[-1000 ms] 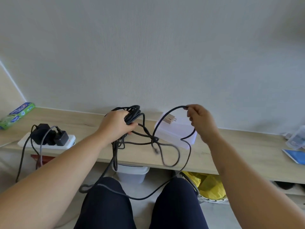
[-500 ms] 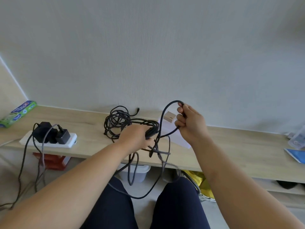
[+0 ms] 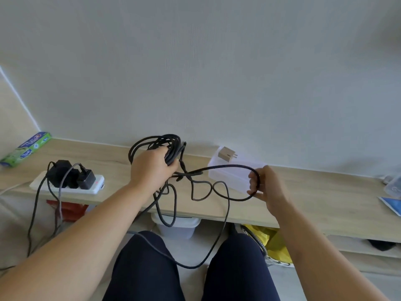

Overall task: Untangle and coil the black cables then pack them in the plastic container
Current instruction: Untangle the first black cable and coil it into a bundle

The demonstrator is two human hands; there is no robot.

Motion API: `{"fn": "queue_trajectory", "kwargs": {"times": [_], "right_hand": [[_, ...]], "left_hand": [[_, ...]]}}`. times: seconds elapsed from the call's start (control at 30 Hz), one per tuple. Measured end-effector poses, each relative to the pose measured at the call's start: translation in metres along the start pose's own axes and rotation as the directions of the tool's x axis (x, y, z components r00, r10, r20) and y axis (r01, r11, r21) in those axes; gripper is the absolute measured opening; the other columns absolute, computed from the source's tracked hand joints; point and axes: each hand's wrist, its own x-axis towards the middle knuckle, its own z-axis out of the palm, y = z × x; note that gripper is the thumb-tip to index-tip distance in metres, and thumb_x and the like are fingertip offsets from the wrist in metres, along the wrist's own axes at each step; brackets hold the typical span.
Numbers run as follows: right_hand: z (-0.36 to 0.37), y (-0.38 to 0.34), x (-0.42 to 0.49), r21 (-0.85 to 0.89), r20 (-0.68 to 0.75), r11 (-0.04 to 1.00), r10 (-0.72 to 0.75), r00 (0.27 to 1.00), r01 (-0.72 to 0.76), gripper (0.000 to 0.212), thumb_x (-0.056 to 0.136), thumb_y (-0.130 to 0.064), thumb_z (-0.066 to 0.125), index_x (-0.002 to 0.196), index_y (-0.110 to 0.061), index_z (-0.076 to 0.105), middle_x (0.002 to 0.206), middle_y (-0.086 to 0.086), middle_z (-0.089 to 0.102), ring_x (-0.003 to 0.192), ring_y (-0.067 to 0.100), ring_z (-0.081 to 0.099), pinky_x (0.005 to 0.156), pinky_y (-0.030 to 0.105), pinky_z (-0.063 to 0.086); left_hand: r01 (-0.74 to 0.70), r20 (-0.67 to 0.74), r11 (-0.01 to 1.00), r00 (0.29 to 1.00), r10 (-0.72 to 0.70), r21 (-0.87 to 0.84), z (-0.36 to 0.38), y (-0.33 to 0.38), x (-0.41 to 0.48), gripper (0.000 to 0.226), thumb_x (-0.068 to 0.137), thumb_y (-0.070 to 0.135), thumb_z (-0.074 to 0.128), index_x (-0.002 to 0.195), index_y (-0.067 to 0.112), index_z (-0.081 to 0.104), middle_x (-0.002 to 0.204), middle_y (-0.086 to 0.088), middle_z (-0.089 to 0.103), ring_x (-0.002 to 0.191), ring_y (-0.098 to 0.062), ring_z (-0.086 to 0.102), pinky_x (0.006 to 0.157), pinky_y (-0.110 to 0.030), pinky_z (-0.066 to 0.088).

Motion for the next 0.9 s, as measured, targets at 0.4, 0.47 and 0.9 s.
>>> {"fn": "queue_trajectory", "kwargs": {"times": [0.4,0.47,0.9], "right_hand": [[0.020,-0.012,-0.001,-0.610,0.153,0.790,0.193,0.969,-0.061,0.049,0.099,-0.051,0.026,0.101,-0.011,0.055,0.082,0.008,0.075,0.079,0.021,0.067,0.077,0.034,0.039],[0.033,-0.016,-0.006,-0.722,0.240,0.686,0.126,0.962,0.090,0.056,0.095,-0.060,0.025,0.105,-0.014,0.056,0.087,0.006,0.074,0.081,0.018,0.068,0.076,0.032,0.037],[0.025,-0.030,-0.011,-0.007,0.400,0.966,-0.233,0.886,0.258,0.033,0.099,-0.021,0.042,0.075,-0.011,0.062,0.053,-0.007,0.028,0.046,0.007,0.022,0.044,0.019,0.018]], "left_hand": [[-0.025,0.075,0.993,0.997,0.016,0.113,0.014,0.002,-0.001,0.026,0.087,0.028,0.060,0.071,0.013,0.045,0.053,0.009,0.035,0.058,-0.020,0.043,0.046,-0.028,0.020],[-0.077,0.099,0.989,0.993,0.064,0.129,0.017,0.009,-0.002,0.027,0.087,0.028,0.059,0.071,0.014,0.043,0.054,0.009,0.035,0.059,-0.019,0.043,0.045,-0.026,0.019],[-0.032,0.103,0.996,0.994,0.041,-0.088,0.005,0.000,0.002,0.021,0.085,0.029,0.065,0.076,0.012,0.056,0.061,0.003,0.060,0.061,-0.019,0.058,0.052,-0.027,0.042]]}}
